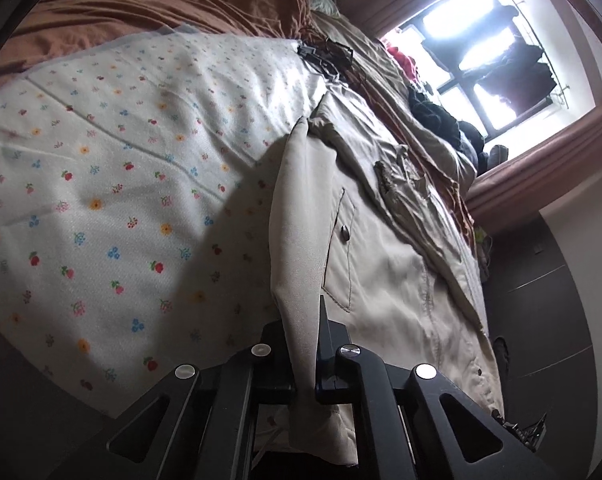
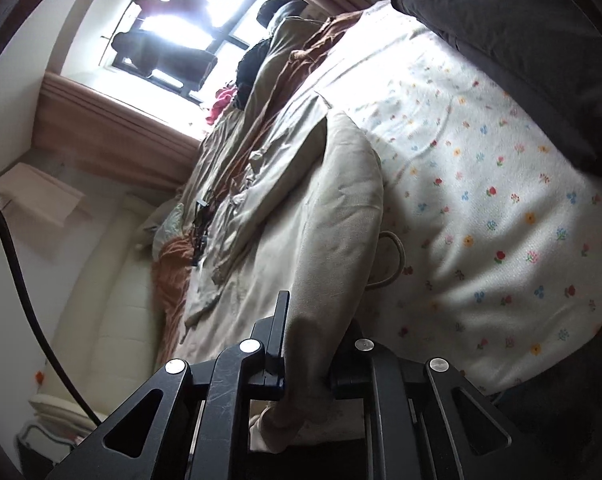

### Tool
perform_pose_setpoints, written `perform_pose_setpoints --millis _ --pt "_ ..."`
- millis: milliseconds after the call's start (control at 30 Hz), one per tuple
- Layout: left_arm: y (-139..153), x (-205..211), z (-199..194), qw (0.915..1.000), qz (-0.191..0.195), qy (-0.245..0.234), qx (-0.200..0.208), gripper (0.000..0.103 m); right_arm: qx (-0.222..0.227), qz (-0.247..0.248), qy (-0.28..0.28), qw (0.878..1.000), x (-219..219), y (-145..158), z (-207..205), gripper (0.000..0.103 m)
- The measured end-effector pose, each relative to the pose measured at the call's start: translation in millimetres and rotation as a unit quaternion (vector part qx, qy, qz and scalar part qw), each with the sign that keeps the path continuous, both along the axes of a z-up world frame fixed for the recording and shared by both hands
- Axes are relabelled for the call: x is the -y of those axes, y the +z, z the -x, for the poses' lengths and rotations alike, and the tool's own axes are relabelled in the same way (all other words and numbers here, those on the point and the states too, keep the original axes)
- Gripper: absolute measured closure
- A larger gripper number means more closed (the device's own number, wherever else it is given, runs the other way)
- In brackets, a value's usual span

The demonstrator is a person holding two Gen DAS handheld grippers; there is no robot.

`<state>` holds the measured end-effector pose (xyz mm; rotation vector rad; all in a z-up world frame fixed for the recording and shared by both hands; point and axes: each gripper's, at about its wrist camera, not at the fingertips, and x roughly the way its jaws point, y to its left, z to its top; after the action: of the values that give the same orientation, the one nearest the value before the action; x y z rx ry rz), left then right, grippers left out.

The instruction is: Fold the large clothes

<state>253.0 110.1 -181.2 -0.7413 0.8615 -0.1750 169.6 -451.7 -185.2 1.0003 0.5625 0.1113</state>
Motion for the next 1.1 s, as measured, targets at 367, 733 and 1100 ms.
perform_pose_setpoints --millis 367,733,1100 --pt "52.0 -21.0 63.6 0.9983 0.023 0.011 0.053 0.099 0.052 0.029 0.011 0.998 -16.7 58.3 49.2 0.088" --pt "84.5 -34.9 131.7 0.9945 0.044 0.014 0.093 0.099 0.095 0.035 0.02 0.995 -23.3 84.9 113.4 0.088" --pt "117.8 -47.3 188.1 0.9885 0.059 0.023 0.137 0.099 0.135 0.041 0.033 0.989 -32.1 114.3 160.1 0.088"
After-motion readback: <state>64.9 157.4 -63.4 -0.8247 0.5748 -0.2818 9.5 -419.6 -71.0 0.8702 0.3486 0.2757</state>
